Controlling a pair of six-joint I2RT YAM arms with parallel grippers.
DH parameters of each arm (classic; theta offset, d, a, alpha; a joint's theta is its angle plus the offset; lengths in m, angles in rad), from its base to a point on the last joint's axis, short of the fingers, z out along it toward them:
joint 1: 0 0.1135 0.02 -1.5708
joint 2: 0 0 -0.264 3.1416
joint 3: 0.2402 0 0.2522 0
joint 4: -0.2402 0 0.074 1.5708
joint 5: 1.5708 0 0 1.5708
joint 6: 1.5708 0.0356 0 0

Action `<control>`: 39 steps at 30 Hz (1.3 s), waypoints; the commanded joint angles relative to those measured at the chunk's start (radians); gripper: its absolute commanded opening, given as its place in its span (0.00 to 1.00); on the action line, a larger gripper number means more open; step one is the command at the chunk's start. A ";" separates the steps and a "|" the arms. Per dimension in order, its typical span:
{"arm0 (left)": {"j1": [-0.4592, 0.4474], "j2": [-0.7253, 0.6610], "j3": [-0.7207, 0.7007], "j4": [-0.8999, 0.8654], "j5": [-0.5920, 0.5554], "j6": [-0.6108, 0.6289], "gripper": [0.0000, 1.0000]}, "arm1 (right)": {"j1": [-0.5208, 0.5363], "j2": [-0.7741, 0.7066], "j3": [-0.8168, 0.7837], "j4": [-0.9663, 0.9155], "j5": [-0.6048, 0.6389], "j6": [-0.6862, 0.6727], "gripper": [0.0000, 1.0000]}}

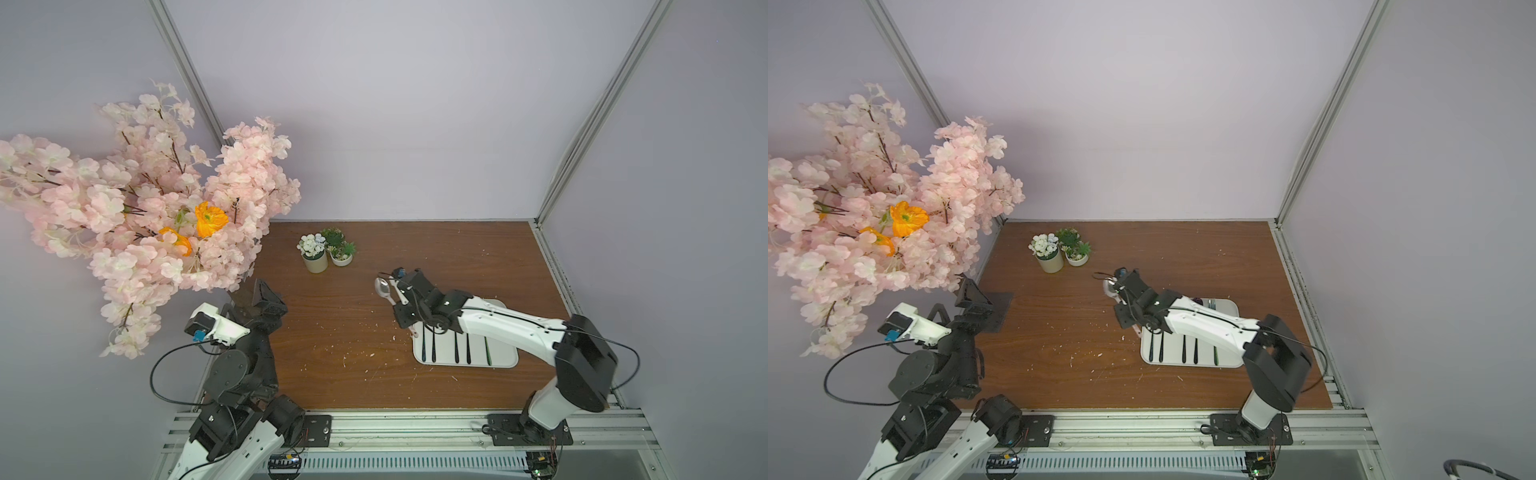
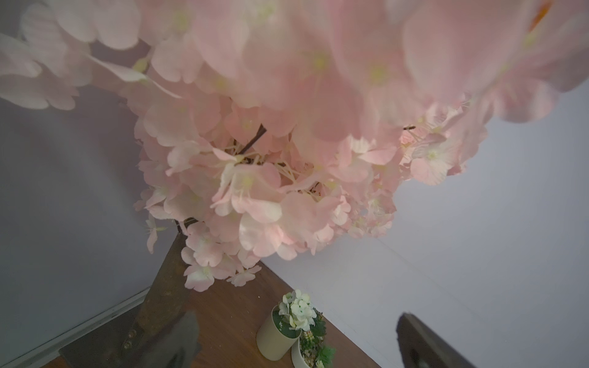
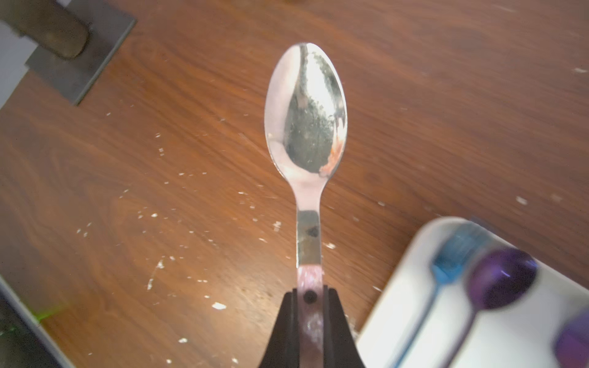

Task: Set the spoon and fork side by side
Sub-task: Pick up the spoon from the center of the board, then place the spoon on the tray.

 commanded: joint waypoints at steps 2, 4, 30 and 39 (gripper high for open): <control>0.009 0.004 -0.015 0.029 0.014 -0.020 1.00 | -0.139 -0.257 -0.190 -0.101 0.106 0.085 0.10; 0.009 0.004 -0.021 0.028 0.007 -0.022 1.00 | -0.199 -0.365 -0.265 -0.140 0.125 0.098 0.11; 0.010 -0.066 -0.047 -0.007 -0.052 0.004 1.00 | -0.631 -0.298 -0.355 -0.310 -0.015 -0.012 0.10; 0.010 -0.045 -0.048 -0.003 -0.061 0.017 1.00 | -0.650 -0.247 -0.356 -0.260 -0.024 -0.043 0.10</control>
